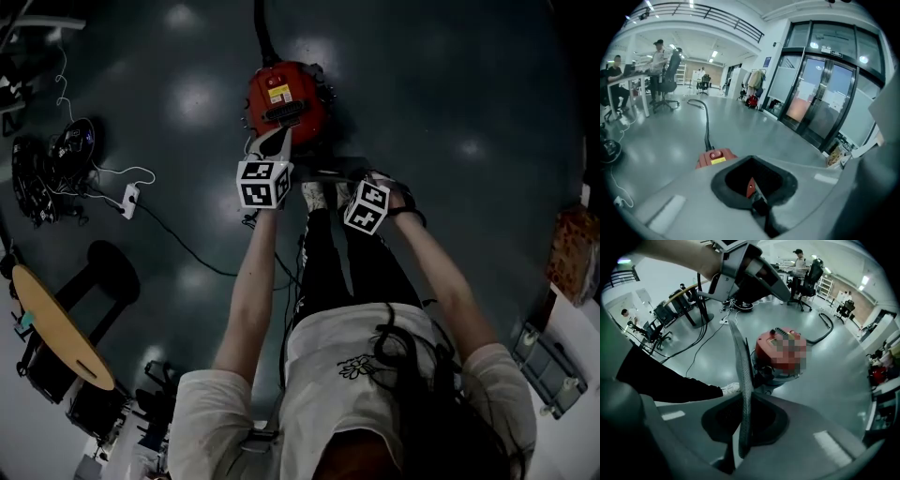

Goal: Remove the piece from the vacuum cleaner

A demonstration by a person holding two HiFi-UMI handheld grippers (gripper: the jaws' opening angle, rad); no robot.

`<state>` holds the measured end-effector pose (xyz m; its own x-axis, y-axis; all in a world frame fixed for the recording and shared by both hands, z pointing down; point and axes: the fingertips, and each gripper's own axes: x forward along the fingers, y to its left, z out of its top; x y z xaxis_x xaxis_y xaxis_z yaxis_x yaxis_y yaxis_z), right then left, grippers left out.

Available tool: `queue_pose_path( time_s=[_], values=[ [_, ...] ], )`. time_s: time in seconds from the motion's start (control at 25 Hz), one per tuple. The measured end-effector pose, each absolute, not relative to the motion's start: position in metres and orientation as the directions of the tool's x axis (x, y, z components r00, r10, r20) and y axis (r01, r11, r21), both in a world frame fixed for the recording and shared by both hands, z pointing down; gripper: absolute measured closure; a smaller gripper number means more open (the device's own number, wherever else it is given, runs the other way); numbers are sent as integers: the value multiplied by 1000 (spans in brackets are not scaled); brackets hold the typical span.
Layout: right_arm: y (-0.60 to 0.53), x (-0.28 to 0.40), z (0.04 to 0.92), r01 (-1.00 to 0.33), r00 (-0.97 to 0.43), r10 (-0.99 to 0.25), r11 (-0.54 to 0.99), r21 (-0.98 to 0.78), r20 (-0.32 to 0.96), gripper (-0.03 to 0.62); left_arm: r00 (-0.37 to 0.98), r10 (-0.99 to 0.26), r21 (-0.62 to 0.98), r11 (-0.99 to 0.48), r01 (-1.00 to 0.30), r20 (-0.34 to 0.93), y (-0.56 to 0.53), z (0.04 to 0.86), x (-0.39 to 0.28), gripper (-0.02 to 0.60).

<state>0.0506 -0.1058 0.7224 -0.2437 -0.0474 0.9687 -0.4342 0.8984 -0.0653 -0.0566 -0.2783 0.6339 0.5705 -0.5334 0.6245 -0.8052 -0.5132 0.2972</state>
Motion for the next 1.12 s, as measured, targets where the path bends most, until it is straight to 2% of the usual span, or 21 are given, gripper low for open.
queue_pose_path(
  time_s=[0.24,0.56,0.88,1.0,1.12],
  values=[
    [-124,60,640,-507,-294,-148,862,-23,944,557,535,-669,293,-449,-844,515,-257,539,-71,581],
    [-175,70,514,-646,-368,-427,757,104,826,557,518,-798,237,-463,-854,307,-239,415,-85,581],
    [-239,62,367,-732,-417,-719,628,263,557,557,496,-868,140,-488,-862,27,-258,279,-93,581],
    [-265,59,315,-800,-437,-802,553,231,406,556,472,-880,90,-475,-875,-55,-262,242,-98,581],
    [-281,59,267,-858,-452,-850,497,128,273,554,455,-885,47,-461,-886,-100,-263,214,-106,581]
  ],
)
